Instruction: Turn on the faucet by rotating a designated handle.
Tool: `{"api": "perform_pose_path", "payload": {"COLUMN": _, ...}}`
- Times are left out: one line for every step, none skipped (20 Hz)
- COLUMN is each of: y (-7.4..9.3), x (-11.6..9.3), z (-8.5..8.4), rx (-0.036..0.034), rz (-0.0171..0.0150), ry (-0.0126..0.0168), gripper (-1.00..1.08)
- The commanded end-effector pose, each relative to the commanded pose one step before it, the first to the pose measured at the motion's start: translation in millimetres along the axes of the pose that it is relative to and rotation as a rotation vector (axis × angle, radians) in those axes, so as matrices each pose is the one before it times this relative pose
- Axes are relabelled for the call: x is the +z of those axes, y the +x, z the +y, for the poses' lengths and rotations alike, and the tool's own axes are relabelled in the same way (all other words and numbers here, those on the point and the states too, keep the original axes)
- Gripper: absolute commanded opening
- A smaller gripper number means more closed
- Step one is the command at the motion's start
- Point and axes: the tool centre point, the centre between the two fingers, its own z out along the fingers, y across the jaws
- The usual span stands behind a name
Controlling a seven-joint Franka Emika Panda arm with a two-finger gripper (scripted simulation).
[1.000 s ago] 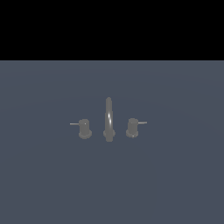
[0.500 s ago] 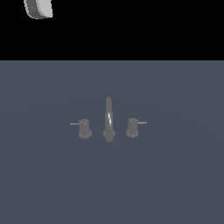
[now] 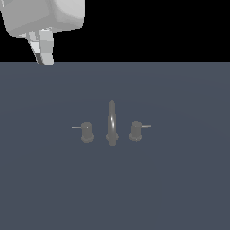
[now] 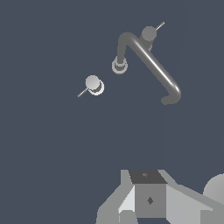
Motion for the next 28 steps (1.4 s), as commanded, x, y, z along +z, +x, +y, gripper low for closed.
{"api": "perform_pose_path", "payload": {"y": 3.47, "x": 14.26, "z": -10.29, "rx": 0.05265, "rz": -0.00006, "ry": 0.00137, "gripper": -1.00}}
{"api": "perform_pose_path", "payload": {"y": 1.39, "x": 5.45, "z": -3.94, "rx": 0.01988, "rz": 0.00001, "ry": 0.00015, "gripper": -1.00}}
{"api": "perform_pose_path", "payload": {"y": 1.39, "x": 5.37, "z": -3.88, "rx": 0.01962, "rz": 0.00001, "ry": 0.00016, "gripper": -1.00}}
{"api": "perform_pose_path", "payload": {"y": 1.37, "x": 5.29, "z": -3.83, "rx": 0.01932, "rz": 0.00001, "ry": 0.00016, "gripper": -1.00}}
{"api": "perform_pose_path", "payload": {"y": 1.36, "x": 5.20, "z": -3.77, "rx": 0.01902, "rz": 0.00001, "ry": 0.00016, "gripper": -1.00}}
{"api": "perform_pose_path", "payload": {"y": 1.35, "x": 5.11, "z": -3.71, "rx": 0.01872, "rz": 0.00001, "ry": 0.00015, "gripper": -1.00}}
{"api": "perform_pose_path", "payload": {"y": 1.34, "x": 5.03, "z": -3.65, "rx": 0.01840, "rz": 0.00002, "ry": 0.00015, "gripper": -1.00}}
{"api": "perform_pose_path", "payload": {"y": 1.33, "x": 4.94, "z": -3.59, "rx": 0.01810, "rz": 0.00002, "ry": 0.00014, "gripper": -1.00}}
{"api": "perform_pose_path", "payload": {"y": 1.31, "x": 4.85, "z": -3.53, "rx": 0.01777, "rz": 0.00004, "ry": 0.00013, "gripper": -1.00}}
{"api": "perform_pose_path", "payload": {"y": 1.30, "x": 4.76, "z": -3.46, "rx": 0.01747, "rz": 0.00005, "ry": 0.00011, "gripper": -1.00}}
{"api": "perform_pose_path", "payload": {"y": 1.29, "x": 4.68, "z": -3.40, "rx": 0.01718, "rz": 0.00007, "ry": 0.00010, "gripper": -1.00}}
{"api": "perform_pose_path", "payload": {"y": 1.28, "x": 4.60, "z": -3.34, "rx": 0.01690, "rz": 0.00009, "ry": 0.00008, "gripper": -1.00}}
{"api": "perform_pose_path", "payload": {"y": 1.27, "x": 4.53, "z": -3.29, "rx": 0.01662, "rz": 0.00011, "ry": 0.00006, "gripper": -1.00}}
{"api": "perform_pose_path", "payload": {"y": 1.26, "x": 4.46, "z": -3.23, "rx": 0.01637, "rz": 0.00013, "ry": 0.00003, "gripper": -1.00}}
{"api": "perform_pose_path", "payload": {"y": 1.26, "x": 4.40, "z": -3.18, "rx": 0.01613, "rz": 0.00016, "ry": 0.00000, "gripper": -1.00}}
{"api": "perform_pose_path", "payload": {"y": 1.26, "x": 4.35, "z": -3.13, "rx": 0.01594, "rz": 0.00019, "ry": -0.00002, "gripper": -1.00}}
{"api": "perform_pose_path", "payload": {"y": 1.25, "x": 4.30, "z": -3.09, "rx": 0.01576, "rz": 0.00023, "ry": -0.00005, "gripper": -1.00}}
{"api": "perform_pose_path", "payload": {"y": 1.26, "x": 4.27, "z": -3.06, "rx": 0.01562, "rz": 0.00027, "ry": -0.00009, "gripper": -1.00}}
{"api": "perform_pose_path", "payload": {"y": 1.26, "x": 4.24, "z": -3.03, "rx": 0.01550, "rz": 0.00030, "ry": -0.00012, "gripper": -1.00}}
{"api": "perform_pose_path", "payload": {"y": 1.26, "x": 4.23, "z": -3.01, "rx": 0.01542, "rz": 0.00034, "ry": -0.00015, "gripper": -1.00}}
{"api": "perform_pose_path", "payload": {"y": 1.28, "x": 4.22, "z": -2.99, "rx": 0.01540, "rz": 0.00039, "ry": -0.00019, "gripper": -1.00}}
{"api": "perform_pose_path", "payload": {"y": 1.29, "x": 4.23, "z": -2.99, "rx": 0.01540, "rz": 0.00043, "ry": -0.00022, "gripper": -1.00}}
{"api": "perform_pose_path", "payload": {"y": 1.31, "x": 4.25, "z": -2.99, "rx": 0.01545, "rz": 0.00048, "ry": -0.00026, "gripper": -1.00}}
{"api": "perform_pose_path", "payload": {"y": 1.33, "x": 4.28, "z": -3.01, "rx": 0.01554, "rz": 0.00053, "ry": -0.00030, "gripper": -1.00}}
{"api": "perform_pose_path", "payload": {"y": 1.36, "x": 4.32, "z": -3.03, "rx": 0.01569, "rz": 0.00059, "ry": -0.00033, "gripper": -1.00}}
{"api": "perform_pose_path", "payload": {"y": 1.39, "x": 4.38, "z": -3.06, "rx": 0.01588, "rz": 0.00064, "ry": -0.00037, "gripper": -1.00}}
{"api": "perform_pose_path", "payload": {"y": 1.42, "x": 4.45, "z": -3.10, "rx": 0.01612, "rz": 0.00069, "ry": -0.00040, "gripper": -1.00}}
{"api": "perform_pose_path", "payload": {"y": 1.46, "x": 4.53, "z": -3.16, "rx": 0.01641, "rz": 0.00075, "ry": -0.00044, "gripper": -1.00}}
